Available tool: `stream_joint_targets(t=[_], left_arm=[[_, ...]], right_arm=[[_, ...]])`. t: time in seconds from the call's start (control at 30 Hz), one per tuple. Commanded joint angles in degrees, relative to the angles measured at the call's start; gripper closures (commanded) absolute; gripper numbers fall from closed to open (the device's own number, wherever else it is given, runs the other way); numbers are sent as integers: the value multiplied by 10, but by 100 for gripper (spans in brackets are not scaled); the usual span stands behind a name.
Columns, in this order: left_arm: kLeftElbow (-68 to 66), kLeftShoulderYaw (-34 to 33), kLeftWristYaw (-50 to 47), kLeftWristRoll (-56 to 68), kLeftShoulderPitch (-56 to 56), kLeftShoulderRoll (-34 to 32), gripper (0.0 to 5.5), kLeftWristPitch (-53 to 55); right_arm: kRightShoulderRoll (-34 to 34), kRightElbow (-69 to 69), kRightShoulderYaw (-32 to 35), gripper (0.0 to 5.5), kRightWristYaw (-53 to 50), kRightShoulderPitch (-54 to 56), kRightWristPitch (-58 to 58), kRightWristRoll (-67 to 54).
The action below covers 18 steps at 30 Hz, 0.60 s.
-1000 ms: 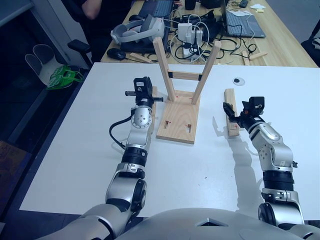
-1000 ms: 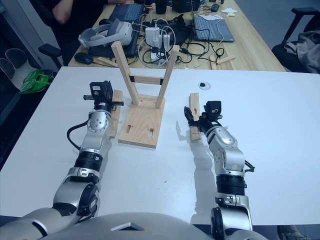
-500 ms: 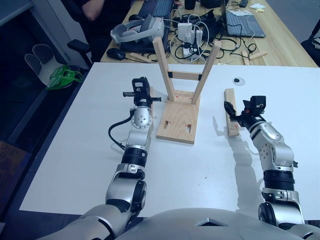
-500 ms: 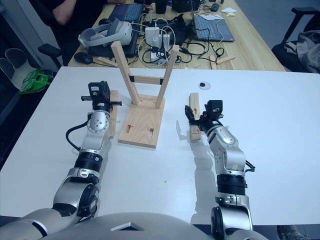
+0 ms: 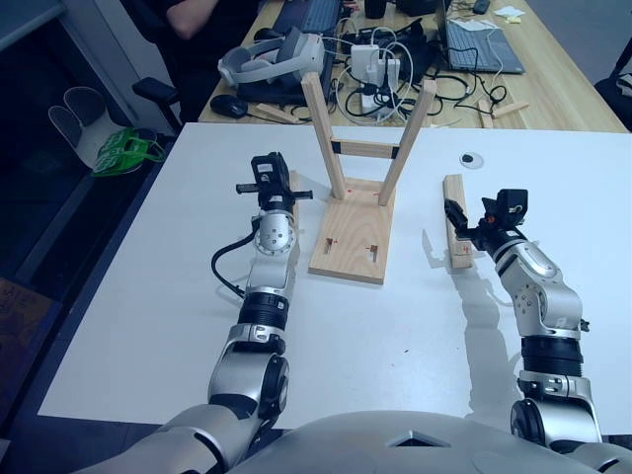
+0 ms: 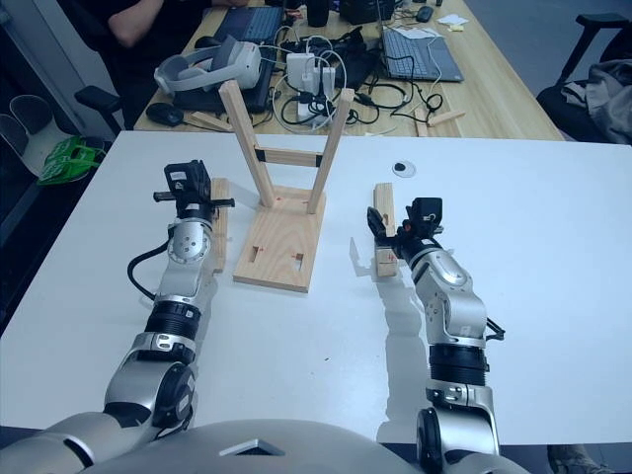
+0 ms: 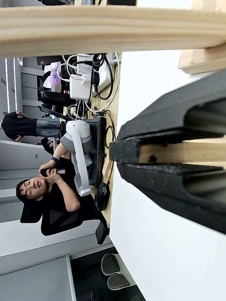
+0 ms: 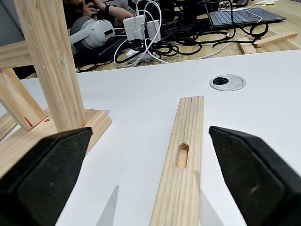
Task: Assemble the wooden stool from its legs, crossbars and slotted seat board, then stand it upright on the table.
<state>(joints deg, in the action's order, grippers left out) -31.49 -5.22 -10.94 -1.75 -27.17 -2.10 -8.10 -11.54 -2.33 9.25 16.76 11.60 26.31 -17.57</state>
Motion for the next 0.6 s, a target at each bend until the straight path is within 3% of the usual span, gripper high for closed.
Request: stream_joint_targets(t=[0.03, 0.23, 0.4, 0.5, 0.6], left_arm=[[-29, 2, -6, -9, 22, -2, 440, 46], [42, 6, 5, -4, 39, 1, 363, 32], [216, 12, 17, -10, 35, -12, 286, 70], [244, 9, 26, -7, -38, -17, 254, 137], [157, -8, 39, 19, -145, -22, 254, 187]], right_arm=[[1, -2, 2, 91, -3, 10, 2, -3], [2, -1, 2, 91, -4, 10, 3, -5], [2, 4, 7, 91, -5, 3, 3, -9], [3, 1, 9, 91, -8, 3, 2, -11], [4, -5, 8, 91, -9, 8, 2, -8]])
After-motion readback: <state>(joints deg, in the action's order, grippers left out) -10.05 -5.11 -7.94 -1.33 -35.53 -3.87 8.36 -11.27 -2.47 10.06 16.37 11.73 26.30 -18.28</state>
